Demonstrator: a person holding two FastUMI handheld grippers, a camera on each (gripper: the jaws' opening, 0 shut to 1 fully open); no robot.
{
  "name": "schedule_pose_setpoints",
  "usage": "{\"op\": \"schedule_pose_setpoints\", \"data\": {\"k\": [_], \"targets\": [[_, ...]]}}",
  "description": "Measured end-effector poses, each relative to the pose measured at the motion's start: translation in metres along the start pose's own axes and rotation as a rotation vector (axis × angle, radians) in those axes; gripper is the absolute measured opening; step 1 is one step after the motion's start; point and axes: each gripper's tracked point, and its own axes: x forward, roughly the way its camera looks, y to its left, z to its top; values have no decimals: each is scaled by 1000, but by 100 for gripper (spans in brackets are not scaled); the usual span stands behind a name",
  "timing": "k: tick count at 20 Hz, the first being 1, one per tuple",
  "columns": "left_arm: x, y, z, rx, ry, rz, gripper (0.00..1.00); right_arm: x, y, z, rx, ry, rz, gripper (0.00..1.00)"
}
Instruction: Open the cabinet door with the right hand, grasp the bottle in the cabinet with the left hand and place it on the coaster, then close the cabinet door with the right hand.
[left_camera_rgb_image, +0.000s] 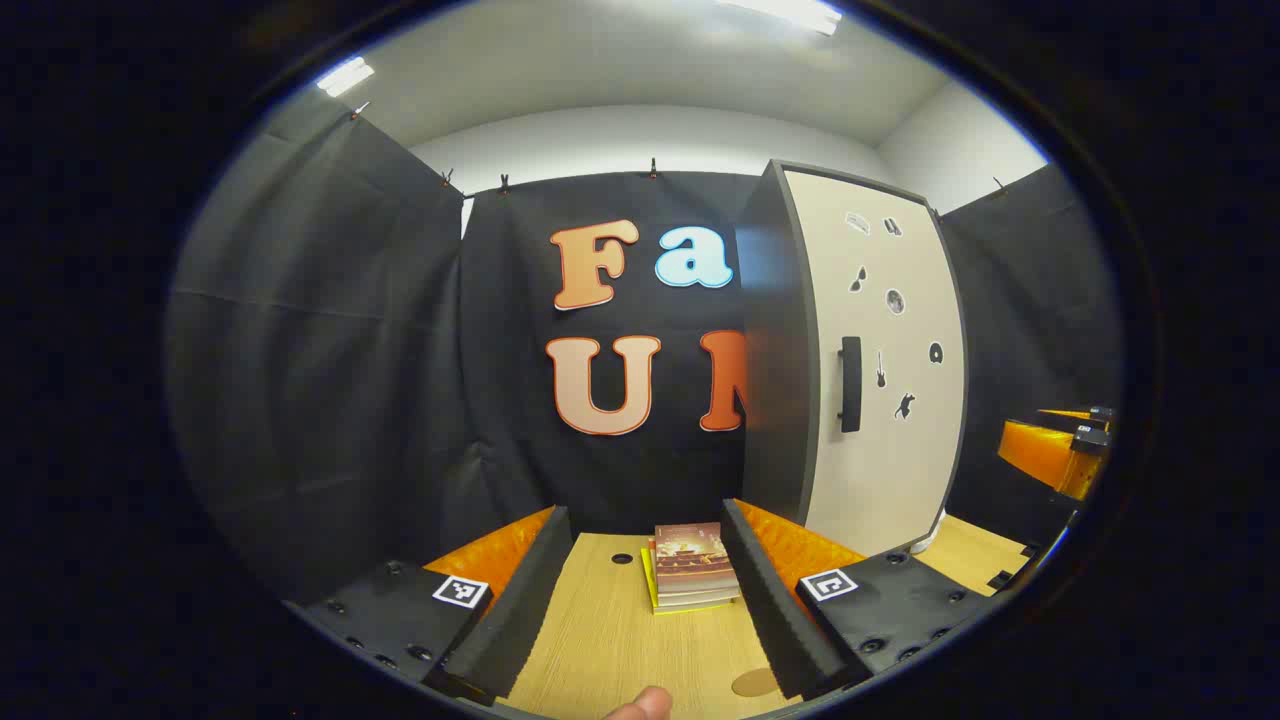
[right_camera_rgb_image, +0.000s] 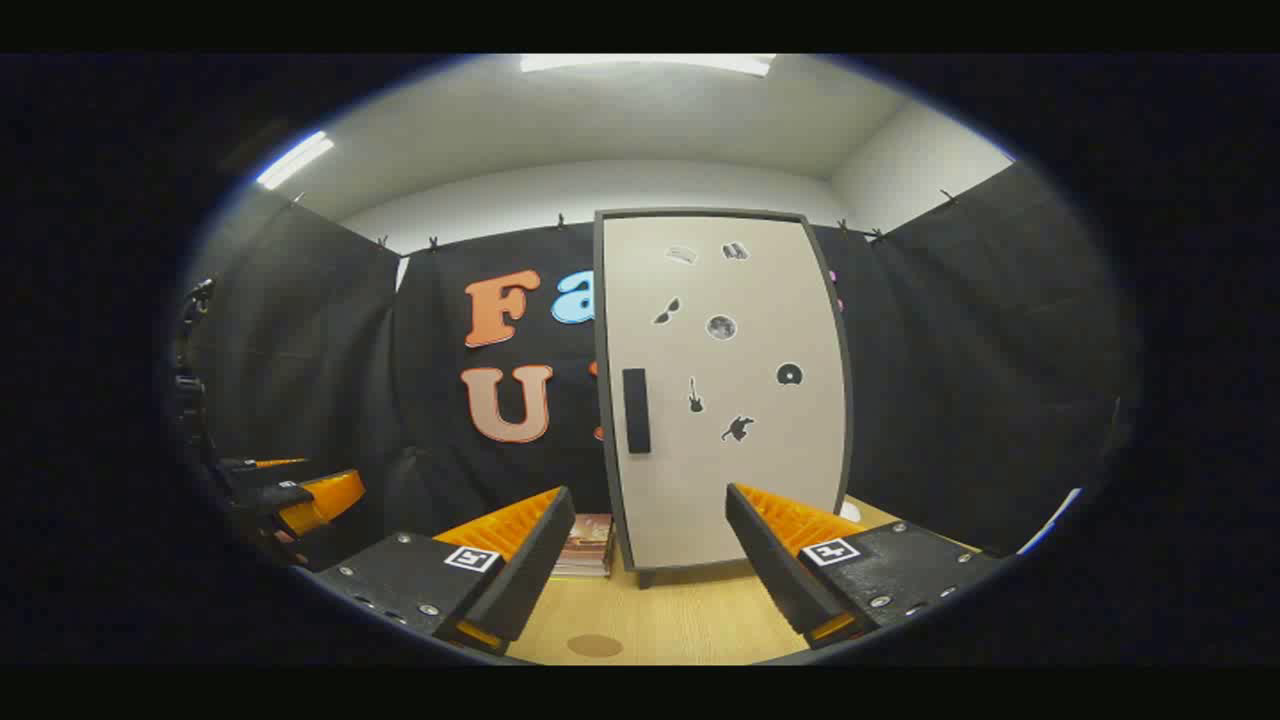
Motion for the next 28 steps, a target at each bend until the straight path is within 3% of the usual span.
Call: {"op": "schedule_pose_setpoints", "data": {"k": [22,28], "targets": [[15,1,-6,6,7,6,98,24,8,-11,4,44,9,94],[24,6,-23,-3,47,1,98,56,10,-3,19,50,18,95]]}}
